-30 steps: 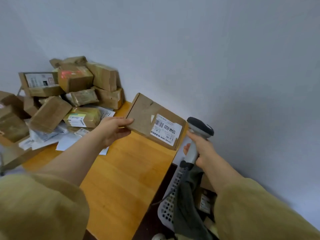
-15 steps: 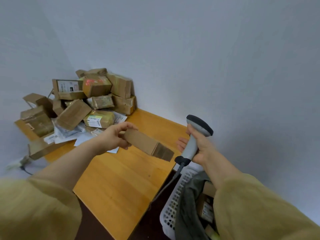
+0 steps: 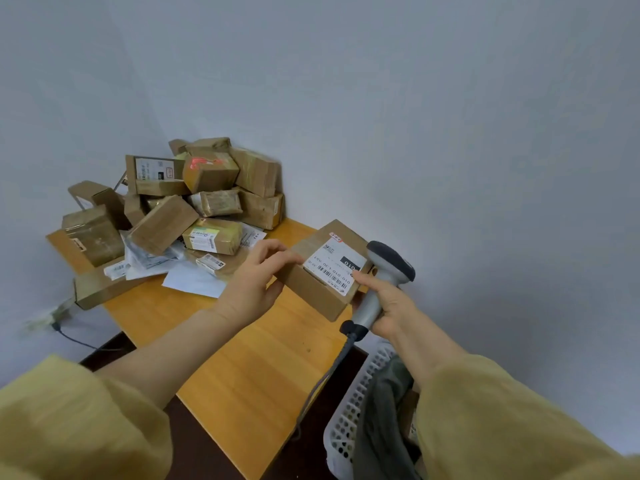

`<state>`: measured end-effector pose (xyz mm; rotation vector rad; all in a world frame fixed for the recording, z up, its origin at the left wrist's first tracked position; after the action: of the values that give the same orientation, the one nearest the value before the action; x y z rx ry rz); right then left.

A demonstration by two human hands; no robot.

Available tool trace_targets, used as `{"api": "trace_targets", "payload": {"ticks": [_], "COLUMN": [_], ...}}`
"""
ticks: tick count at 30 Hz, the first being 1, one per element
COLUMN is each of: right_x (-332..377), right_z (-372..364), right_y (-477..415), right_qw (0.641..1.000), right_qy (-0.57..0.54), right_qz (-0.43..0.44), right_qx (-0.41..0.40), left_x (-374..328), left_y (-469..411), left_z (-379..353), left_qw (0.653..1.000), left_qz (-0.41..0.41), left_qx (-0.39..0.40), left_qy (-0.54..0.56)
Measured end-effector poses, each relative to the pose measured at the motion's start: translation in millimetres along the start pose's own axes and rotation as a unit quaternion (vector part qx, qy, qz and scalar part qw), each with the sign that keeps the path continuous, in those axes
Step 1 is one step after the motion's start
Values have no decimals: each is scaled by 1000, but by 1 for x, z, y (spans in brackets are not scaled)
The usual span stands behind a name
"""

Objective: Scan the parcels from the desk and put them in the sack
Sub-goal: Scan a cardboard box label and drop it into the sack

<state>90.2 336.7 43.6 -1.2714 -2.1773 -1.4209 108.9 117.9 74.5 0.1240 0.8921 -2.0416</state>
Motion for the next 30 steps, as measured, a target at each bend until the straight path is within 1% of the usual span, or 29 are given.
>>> {"api": "trace_targets", "payload": {"ticks": [1,2,3,4,5,6,7,10,13,14,15,16,17,18,20,22,26,30], "right_x": [0,0,1,2,3,4,4,4,6,7,8,9,9,10,11,13,12,10], "right_z": [-1,-2,-2,-2,-2,-3,-4,-9,-9,-8,-7,-6,-4,-3,0,2,-5,-18], "right_y": [-1,-1,-1,-1,0,1,2,10,17,18,19,21,20,21,26,37,60,77], "right_qw": [1000,999,998,997,996,994,992,986,983,983,983,983,981,978,962,934,881,836], "right_qy": [6,10,13,17,24,33,46,93,81,68,56,49,50,69,165,274,414,495], "right_qz": [19,36,55,75,92,106,119,141,164,168,172,178,186,194,211,226,228,228], "right_qx": [-1,-6,-10,-8,-5,-1,-1,0,-7,-12,-17,-19,-21,-26,-43,-35,28,64], "left_x": [2,1,0,-3,-5,-6,-7,-7,-1,-1,-1,-1,0,1,4,8,18,25], "left_y": [2,2,2,-2,-7,-12,-18,-29,-28,-28,-29,-32,-36,-42,-56,-71,-93,-104], "left_z": [1,2,4,7,11,14,17,27,35,35,35,33,33,34,40,51,70,74], "left_qw": [999,995,981,953,909,854,815,784,718,702,691,692,699,715,753,790,830,869], "left_qz": [29,87,169,261,350,424,469,490,506,502,501,500,505,508,510,504,483,447], "left_qx": [11,20,26,17,-1,-5,20,130,235,263,267,254,224,179,83,26,-19,-19], "left_qy": [14,47,92,152,228,300,340,358,416,432,448,454,454,446,407,348,278,210]}}
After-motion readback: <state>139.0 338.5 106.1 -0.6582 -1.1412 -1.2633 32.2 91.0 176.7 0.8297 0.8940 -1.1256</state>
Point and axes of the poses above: each hand's wrist, its own y-axis away from the middle knuckle, its own z-axis out of the back of the hand, x = y × z, the point moved 1 cm from there along -y, towards the middle knuckle, and after that the axes turned 5 degrees about y, right-handed, at the moved point
